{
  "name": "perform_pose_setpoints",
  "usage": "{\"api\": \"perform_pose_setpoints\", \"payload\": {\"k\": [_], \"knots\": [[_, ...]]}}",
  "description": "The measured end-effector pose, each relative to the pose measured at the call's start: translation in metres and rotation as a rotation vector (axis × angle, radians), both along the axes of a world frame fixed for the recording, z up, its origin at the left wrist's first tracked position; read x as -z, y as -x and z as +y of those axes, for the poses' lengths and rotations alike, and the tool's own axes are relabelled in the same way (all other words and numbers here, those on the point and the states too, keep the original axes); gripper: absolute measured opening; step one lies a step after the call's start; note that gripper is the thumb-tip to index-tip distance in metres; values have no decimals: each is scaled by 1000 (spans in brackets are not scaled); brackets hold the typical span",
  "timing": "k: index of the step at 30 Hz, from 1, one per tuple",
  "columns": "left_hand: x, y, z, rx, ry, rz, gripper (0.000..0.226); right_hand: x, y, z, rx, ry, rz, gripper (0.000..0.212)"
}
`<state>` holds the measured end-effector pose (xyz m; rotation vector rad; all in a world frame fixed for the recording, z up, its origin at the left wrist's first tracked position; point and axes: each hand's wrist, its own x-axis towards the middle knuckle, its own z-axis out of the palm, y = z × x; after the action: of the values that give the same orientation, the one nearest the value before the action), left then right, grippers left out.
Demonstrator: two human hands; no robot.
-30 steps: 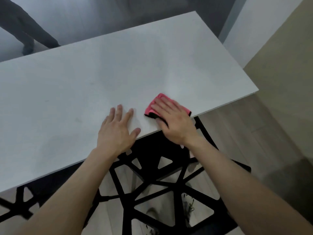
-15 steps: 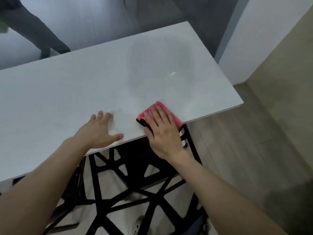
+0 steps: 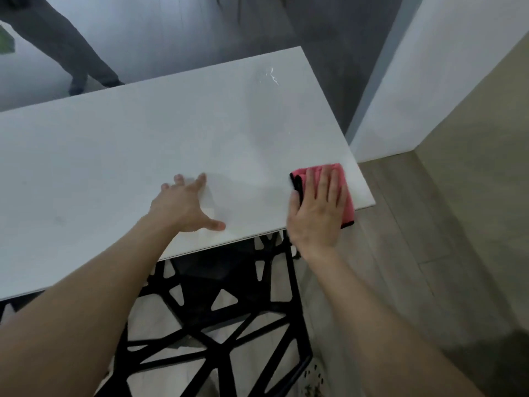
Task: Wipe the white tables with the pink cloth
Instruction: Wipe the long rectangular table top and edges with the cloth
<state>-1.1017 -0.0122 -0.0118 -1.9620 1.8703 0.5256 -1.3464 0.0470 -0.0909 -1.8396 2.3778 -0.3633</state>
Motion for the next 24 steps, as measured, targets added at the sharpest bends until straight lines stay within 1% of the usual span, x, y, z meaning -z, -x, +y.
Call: {"api": "perform_pose_setpoints", "payload": {"k": [2,4,6,7,8,9,11,13,14,15,16,18,19,21,22,23,24], "knots": [[-2,2,-2,-5,-1,-18,149,-1,-52,12,-178,-1,-31,67],[-3,3,-1,-21,-8,-27,151,0,-71,21,-411,-7,-20,65],[-3,3,-1,-29,-8,-29,152,3,-43,15,-601,-2,1,63],[-2,3,-1,-27,-8,-29,152,5,-19,7,-643,-1,9,62],[-2,2,-1,-23,-7,-30,152,7,9,-1,-625,-5,17,63],[-2,2,-1,-22,0,-32,151,6,37,-11,-551,-25,18,63],[-1,2,-1,-22,11,-39,151,2,79,-29,-317,-48,20,66],[-1,3,-2,-17,14,-44,152,2,76,-35,-105,-43,20,66],[-2,3,-2,-14,14,-45,153,1,55,-35,-27,-35,12,66],[-2,4,-3,-12,13,-47,154,-2,27,-33,3,-27,-1,65],[-3,5,-4,-9,13,-53,155,-3,-3,-30,-41,-11,-23,63],[-5,6,-7,-3,10,-66,157,-1,-57,-21,-300,-2,-50,61],[-5,6,-7,0,11,-70,157,0,-70,-18,-458,-15,-41,61],[-6,6,-6,3,24,-76,158,1,-57,-24,-719,-30,9,63],[-6,5,-6,10,33,-76,158,2,-35,-34,-779,-28,31,63],[-6,4,-6,19,40,-74,158,2,-9,-46,-765,-35,38,63],[-6,2,-6,30,48,-71,158,0,19,-59,-671,-43,35,62]]}}
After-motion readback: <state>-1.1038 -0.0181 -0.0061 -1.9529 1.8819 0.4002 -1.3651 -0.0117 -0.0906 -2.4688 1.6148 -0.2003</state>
